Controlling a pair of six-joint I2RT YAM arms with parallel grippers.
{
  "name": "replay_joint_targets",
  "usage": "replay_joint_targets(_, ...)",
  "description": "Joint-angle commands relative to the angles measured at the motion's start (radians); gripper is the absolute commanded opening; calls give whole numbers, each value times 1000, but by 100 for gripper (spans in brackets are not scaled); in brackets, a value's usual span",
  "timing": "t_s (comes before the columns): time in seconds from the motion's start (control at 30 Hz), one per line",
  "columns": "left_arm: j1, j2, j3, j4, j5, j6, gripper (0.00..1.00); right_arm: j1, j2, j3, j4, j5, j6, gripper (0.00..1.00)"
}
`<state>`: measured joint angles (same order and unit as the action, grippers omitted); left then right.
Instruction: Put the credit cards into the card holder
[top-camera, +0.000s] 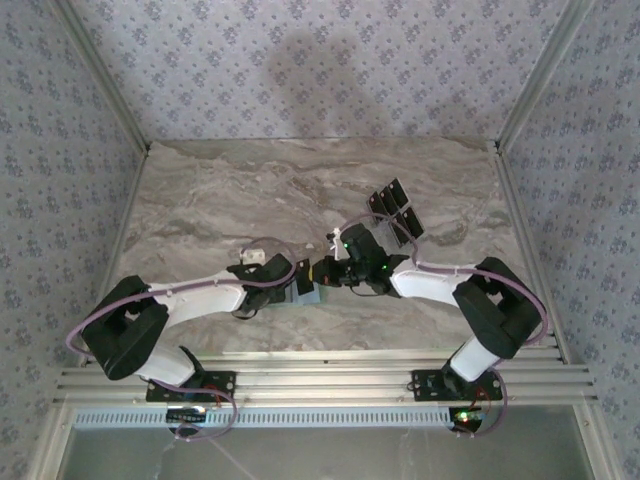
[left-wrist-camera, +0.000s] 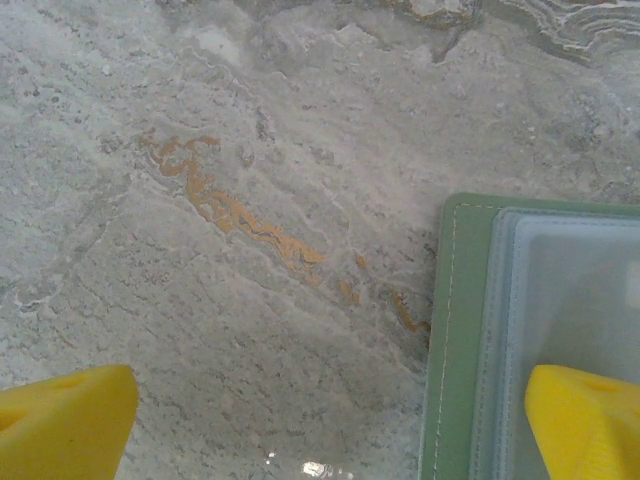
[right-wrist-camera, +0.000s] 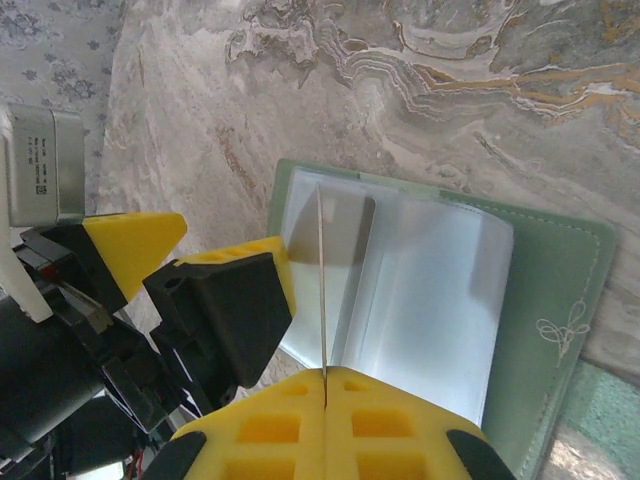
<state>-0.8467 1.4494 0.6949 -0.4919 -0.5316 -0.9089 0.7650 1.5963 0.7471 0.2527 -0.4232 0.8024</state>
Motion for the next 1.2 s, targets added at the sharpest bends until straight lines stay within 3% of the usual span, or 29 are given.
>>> replay_joint_targets(0.0,-8,19,-23,-47,-16,-18,100,18,22,-28,86,43,53,0)
replay_joint_targets(0.27,-12,19,-32,-40,-18,-21,100,36,42,-69,160,95,105,0)
replay_joint_targets(1.17,-14,20,-46,-33,-21,-27,100,53,120,-85,253,92,159,0)
